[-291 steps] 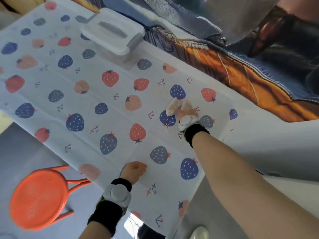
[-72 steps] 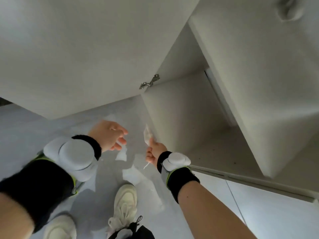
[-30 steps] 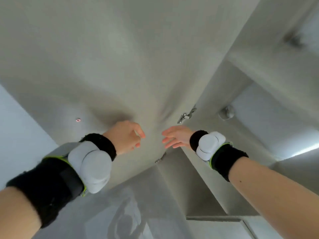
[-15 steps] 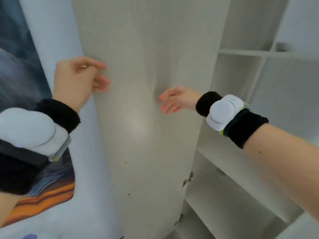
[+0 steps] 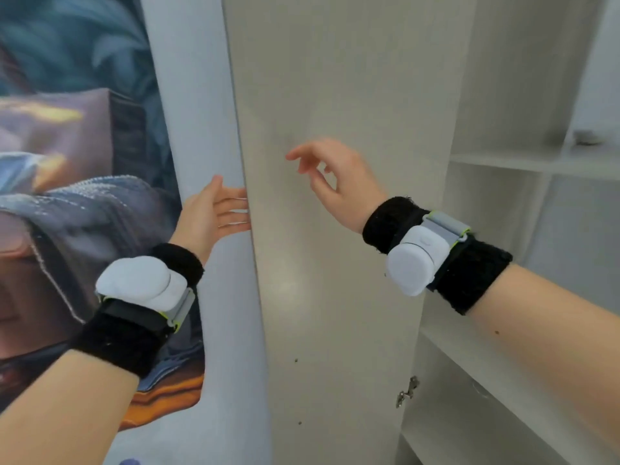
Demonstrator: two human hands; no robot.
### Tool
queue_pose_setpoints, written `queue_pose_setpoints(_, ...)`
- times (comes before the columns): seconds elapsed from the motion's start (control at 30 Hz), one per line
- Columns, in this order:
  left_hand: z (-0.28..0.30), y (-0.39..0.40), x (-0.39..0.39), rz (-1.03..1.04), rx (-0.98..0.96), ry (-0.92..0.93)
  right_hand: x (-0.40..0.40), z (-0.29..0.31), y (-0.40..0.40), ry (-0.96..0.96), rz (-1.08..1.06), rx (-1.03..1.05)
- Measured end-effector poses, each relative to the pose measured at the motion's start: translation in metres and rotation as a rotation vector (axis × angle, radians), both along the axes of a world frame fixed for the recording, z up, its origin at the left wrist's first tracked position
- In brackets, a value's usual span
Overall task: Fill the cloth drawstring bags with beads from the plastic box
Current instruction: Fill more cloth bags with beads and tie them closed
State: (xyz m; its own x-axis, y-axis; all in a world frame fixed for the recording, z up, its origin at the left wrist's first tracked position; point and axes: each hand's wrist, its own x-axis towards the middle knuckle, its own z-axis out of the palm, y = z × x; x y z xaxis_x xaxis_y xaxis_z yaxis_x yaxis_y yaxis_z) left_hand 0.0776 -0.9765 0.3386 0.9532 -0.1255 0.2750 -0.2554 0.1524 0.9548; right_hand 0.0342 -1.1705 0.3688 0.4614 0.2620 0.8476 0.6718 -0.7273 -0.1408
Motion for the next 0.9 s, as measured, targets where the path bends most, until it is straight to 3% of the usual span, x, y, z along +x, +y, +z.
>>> queue_pose_setpoints(0.13, 0.010, 0.003, -0.034, -0.183, 0.142, -0.019, -0.021, 0.014, 0.017, -0.384, 0.037, -0.100)
queue_pose_setpoints(0.23, 0.006, -0.002, -0.058, -0.378, 0.408, -0.059, -0.037, 0.018, 0.018, -0.619, 0.044, -0.152)
queue_pose_setpoints(0.37, -0.004, -0.009, -0.058, -0.303, 0.437, -0.113, -0.061, 0.020, -0.015, -0.845, -0.067, -0.314)
queue_pose_setpoints(0.53, 0.011, -0.028, -0.051, -0.171, 0.439, -0.158, -0.090, 0.017, -0.043, -0.901, -0.108, -0.426)
queue_pose_setpoints(0.7, 0.042, -0.076, -0.066, -0.246, 0.452, -0.300, -0.127, 0.023, -0.072, -0.895, -0.163, -0.492)
queue_pose_setpoints(0.9, 0.053, -0.133, -0.086, -0.378, 0.537, -0.492, -0.185, 0.019, -0.129, -0.897, -0.467, -0.556)
